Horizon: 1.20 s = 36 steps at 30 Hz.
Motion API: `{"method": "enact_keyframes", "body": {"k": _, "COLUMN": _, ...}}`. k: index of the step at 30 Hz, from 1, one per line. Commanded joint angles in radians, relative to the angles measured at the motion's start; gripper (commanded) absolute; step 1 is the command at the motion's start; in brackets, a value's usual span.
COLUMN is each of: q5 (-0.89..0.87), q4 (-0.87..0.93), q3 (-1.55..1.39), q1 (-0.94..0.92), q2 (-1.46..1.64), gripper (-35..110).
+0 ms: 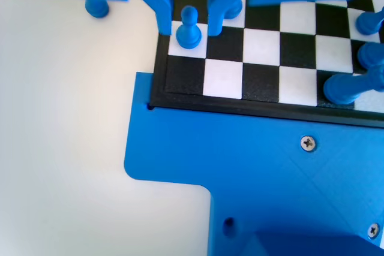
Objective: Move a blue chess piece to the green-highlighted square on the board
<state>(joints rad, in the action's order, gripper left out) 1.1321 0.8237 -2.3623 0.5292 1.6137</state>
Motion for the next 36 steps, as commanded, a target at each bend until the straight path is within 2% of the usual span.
{"method": "enact_keyframes", "body": {"k": 1, "q5": 0.020, "q4": -0.002, "q3": 0.044, "q1": 0.002, "q2": 0.009, "gripper": 10}}
{"method": "enact_keyframes", "body": {"k": 17, "q5": 0.041, "q4": -0.017, "q3": 0.115, "q1": -0.015, "q2": -0.051, "gripper": 10}}
{"method": "enact_keyframes", "body": {"k": 36, "q5": 0.048, "q4": -0.077, "q3": 0.051, "q1": 0.005, "q2": -0.092, "gripper": 10}}
